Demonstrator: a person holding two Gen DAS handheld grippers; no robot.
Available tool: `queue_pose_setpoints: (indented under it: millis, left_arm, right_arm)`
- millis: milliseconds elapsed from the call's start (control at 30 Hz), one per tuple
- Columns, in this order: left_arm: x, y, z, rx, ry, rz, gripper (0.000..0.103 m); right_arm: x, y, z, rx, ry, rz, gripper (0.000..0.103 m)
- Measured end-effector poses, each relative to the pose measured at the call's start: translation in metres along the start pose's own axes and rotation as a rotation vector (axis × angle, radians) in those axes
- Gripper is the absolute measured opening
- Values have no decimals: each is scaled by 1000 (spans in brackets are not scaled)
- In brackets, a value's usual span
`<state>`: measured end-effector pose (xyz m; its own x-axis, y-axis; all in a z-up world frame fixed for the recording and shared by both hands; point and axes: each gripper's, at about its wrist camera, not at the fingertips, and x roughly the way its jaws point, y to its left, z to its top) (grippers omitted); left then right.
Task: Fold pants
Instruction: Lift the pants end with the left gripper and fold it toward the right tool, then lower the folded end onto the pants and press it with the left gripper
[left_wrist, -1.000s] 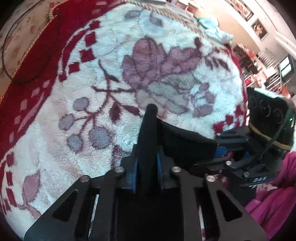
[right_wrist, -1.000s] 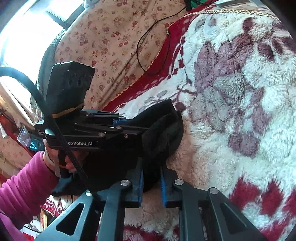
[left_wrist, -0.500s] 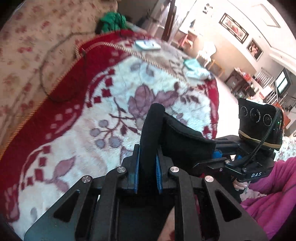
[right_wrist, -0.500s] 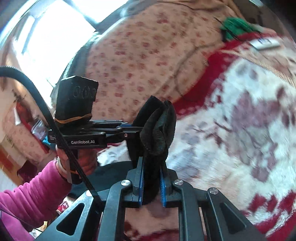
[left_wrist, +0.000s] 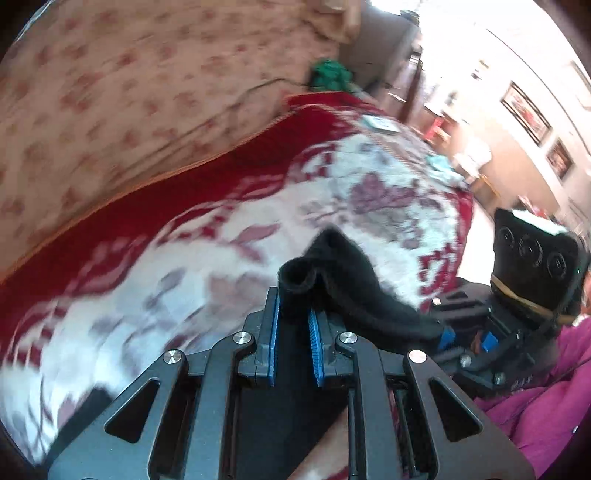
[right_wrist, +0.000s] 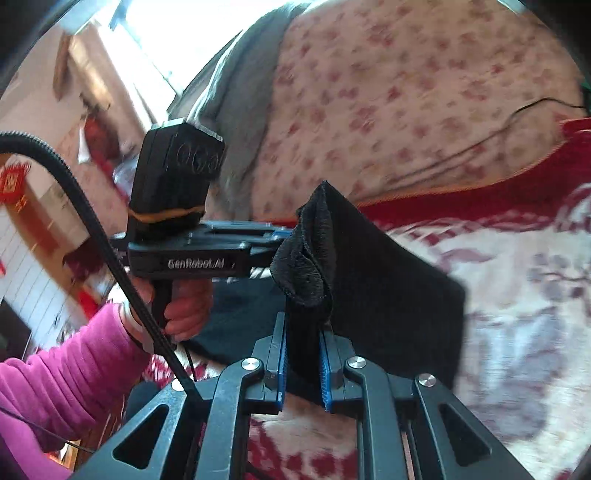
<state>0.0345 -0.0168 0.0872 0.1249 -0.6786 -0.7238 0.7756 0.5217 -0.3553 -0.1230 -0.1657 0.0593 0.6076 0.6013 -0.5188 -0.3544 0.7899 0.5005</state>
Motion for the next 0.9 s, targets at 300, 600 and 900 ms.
queue_pose_setpoints:
  millis: [300,600,900]
  left_arm:
    - [-47,73,-70,-287,-84,152,13]
    - [-72,34,-75,-263,-147,133,14]
    - [-51,-11,-85,-290,-148,93,14]
  right_arm:
    - [101,22,-27,-39,188,29,34]
    - [42,9,-17,34,100,110,43]
    - [7,-32,-13,167,31,-45,43]
